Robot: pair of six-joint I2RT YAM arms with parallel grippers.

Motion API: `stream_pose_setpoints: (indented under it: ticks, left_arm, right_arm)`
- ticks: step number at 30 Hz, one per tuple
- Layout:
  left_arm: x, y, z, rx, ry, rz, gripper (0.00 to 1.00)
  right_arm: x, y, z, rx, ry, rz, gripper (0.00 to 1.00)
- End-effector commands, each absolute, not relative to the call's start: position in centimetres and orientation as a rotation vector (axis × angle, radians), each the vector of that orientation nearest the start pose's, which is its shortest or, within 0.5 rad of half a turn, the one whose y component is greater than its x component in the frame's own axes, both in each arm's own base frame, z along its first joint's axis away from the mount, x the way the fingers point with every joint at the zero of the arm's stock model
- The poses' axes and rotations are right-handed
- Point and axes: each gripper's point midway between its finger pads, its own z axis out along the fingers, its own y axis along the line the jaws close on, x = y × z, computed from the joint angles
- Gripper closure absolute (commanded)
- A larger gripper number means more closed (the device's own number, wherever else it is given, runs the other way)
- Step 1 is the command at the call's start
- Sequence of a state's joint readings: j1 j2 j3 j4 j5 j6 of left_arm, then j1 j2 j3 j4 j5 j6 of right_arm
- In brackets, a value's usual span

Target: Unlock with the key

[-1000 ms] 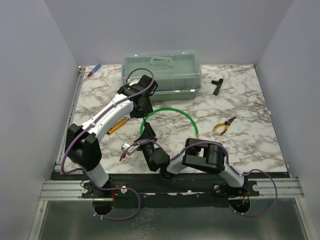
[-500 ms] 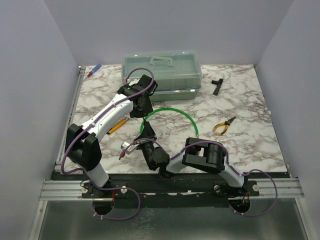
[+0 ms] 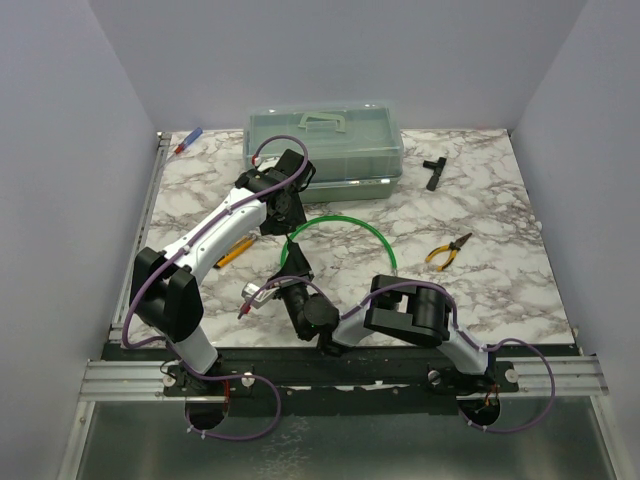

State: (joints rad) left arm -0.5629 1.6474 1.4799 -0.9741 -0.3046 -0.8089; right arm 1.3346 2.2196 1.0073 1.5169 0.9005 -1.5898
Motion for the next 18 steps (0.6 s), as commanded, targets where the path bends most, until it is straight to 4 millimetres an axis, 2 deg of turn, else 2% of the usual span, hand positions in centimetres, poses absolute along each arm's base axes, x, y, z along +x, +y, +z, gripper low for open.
stream_pose_setpoints:
  ticks: [1, 18]
  left_arm:
    - [33.51, -17.4, 16.77, -0.438, 2.518, -0.051, 1.0]
    - [34.01, -17.33, 16.91, -0.434, 2.499, -0.039, 1.0]
  right_arm:
    - [26.6, 40.56, 18.87, -0.897, 0.92, -0.677, 1.0]
    - [25.87, 41.19, 18.47, -0.914, 0.915, -0.66, 1.0]
